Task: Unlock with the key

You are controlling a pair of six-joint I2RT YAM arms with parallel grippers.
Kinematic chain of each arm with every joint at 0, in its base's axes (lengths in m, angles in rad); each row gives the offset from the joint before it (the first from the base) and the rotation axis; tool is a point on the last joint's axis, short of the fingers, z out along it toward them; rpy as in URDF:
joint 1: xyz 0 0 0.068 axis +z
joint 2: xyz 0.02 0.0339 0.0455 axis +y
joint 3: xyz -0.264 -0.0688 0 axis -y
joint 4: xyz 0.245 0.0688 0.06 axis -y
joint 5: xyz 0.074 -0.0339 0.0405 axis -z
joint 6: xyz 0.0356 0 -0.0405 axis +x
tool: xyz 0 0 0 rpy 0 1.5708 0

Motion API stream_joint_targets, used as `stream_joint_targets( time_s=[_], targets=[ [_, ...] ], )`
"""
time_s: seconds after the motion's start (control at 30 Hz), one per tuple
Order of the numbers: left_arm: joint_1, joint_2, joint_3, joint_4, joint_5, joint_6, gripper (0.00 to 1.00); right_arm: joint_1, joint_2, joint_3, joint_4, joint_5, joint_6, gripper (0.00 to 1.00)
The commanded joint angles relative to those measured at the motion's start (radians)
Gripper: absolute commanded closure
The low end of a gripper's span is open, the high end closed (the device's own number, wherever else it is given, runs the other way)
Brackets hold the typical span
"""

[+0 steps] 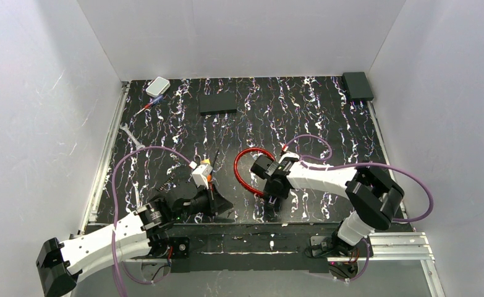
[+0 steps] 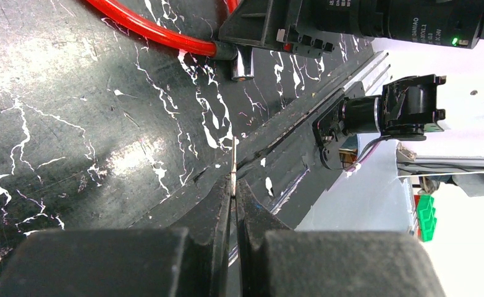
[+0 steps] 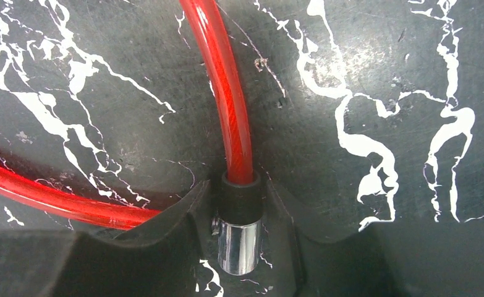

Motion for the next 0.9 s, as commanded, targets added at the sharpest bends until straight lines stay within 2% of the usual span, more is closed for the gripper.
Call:
stream_joint_targets(
  time_s=[0.0, 0.13, 0.3, 0.4, 0.47, 0.7, 0.87],
  targets=[
    [0.002, -0.006, 0.009, -0.014, -0.016, 0.008, 1.0, -0.006, 0.028, 0.022, -0.011, -0.007, 0.012, 0.63],
    [0.002, -0.006, 0.012, -0.021, -0.016, 0.007, 1.0, -0.006, 0.025, 0.01, 0.012, -0.027, 0.005, 0.99],
    [0.003, 0.018, 0.012, -0.01, -0.052, -0.036, 1.0, -0.011, -0.102, -0.026, 0.036, -0.022, 0.115, 0.99],
    [0.003, 0.075, 0.007, 0.033, -0.034, -0.085, 1.0, -0.022, -0.264, -0.108, 0.007, 0.017, 0.245, 0.99],
    [0.003, 0.099, -0.001, 0.081, -0.03, -0.109, 1.0, -0.024, -0.332, -0.151, -0.003, 0.025, 0.302, 0.99],
    [-0.01, 0.172, 0.03, 0.092, 0.001, -0.145, 1.0, -0.025, -0.539, -0.29, -0.022, 0.021, 0.479, 0.99],
    [-0.02, 0.197, 0.038, 0.107, 0.002, -0.163, 1.0, -0.025, -0.577, -0.327, 0.003, -0.021, 0.525, 0.99]
  ],
)
